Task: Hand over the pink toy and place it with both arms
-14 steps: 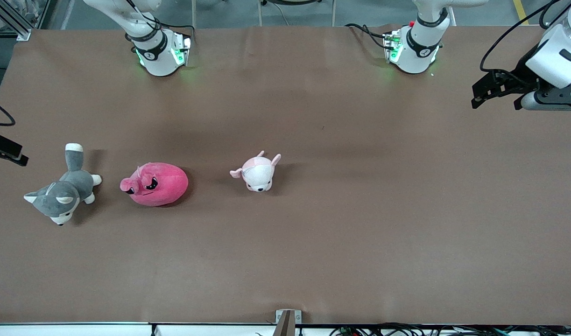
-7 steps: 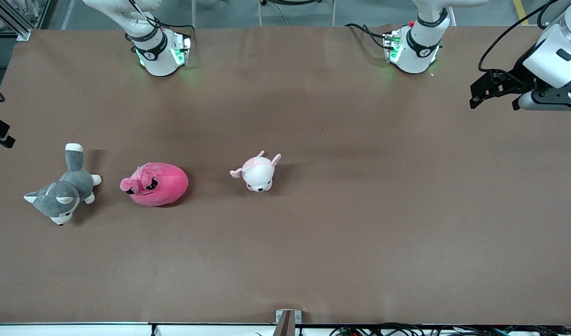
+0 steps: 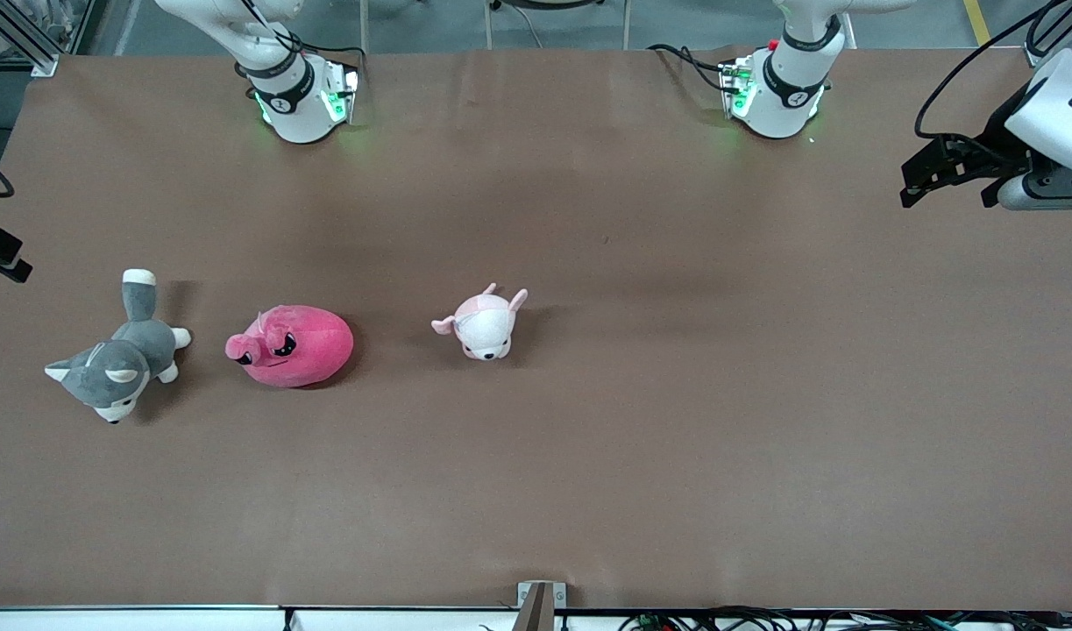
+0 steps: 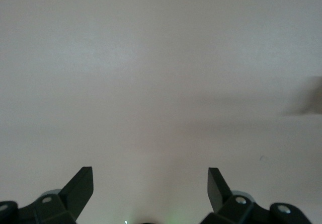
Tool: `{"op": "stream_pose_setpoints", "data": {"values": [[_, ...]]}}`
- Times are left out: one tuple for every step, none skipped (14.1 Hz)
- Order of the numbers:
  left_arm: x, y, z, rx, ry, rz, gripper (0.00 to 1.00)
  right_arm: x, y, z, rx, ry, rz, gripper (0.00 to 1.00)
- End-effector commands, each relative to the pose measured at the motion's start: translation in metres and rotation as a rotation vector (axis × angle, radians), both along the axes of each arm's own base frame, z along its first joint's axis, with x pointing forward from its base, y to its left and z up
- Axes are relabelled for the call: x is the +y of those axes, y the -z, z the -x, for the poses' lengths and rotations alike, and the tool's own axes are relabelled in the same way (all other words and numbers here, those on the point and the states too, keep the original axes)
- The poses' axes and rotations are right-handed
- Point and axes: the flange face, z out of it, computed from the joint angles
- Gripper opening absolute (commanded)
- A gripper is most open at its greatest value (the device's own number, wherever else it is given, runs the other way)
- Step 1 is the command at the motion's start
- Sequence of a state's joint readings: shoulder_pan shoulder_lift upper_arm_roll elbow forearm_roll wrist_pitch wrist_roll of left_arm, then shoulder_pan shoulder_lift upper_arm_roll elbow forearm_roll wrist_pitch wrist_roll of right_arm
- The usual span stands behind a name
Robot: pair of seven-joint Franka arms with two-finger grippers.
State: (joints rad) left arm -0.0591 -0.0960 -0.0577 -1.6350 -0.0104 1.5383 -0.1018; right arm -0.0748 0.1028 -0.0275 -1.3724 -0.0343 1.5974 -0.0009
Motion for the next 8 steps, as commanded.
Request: {"op": "stream_pose_setpoints", "data": {"values": [[0.006,-0.005,0.003,-0.016,-0.002,-0.017,1.0,-0.016,-0.002,0.01,-0.017,0.047,-0.035,1.0],[0.006,-0.005,0.002,-0.017,-0.008,-0.017,1.0,-0.015,0.0,0.01,-0.024,0.045,-0.043,1.0],[0.005,-0.003,0.0,-0.014,-0.006,-0.019,1.0,-0.015,0.001,0.012,-0.032,0.045,-0.042,1.0],[0.005,-0.003,-0.001,-0.014,-0.008,-0.02,1.0,-0.013,0.0,0.014,-0.028,0.039,-0.038,1.0],[0.005,-0.001,-0.005,-0.012,-0.006,-0.021,1.0,-0.01,0.0,0.014,-0.024,0.032,-0.03,1.0],[0.004,-0.003,-0.008,-0.018,-0.001,-0.027,1.0,-0.006,0.0,0.015,-0.018,0.026,-0.029,1.0],[0.005,-0.004,-0.012,-0.02,0.002,-0.031,1.0,-0.003,0.001,0.015,-0.013,0.02,-0.029,1.0],[0.005,-0.004,-0.012,-0.021,0.004,-0.031,1.0,-0.004,0.001,0.015,-0.012,0.021,-0.029,1.0]]}}
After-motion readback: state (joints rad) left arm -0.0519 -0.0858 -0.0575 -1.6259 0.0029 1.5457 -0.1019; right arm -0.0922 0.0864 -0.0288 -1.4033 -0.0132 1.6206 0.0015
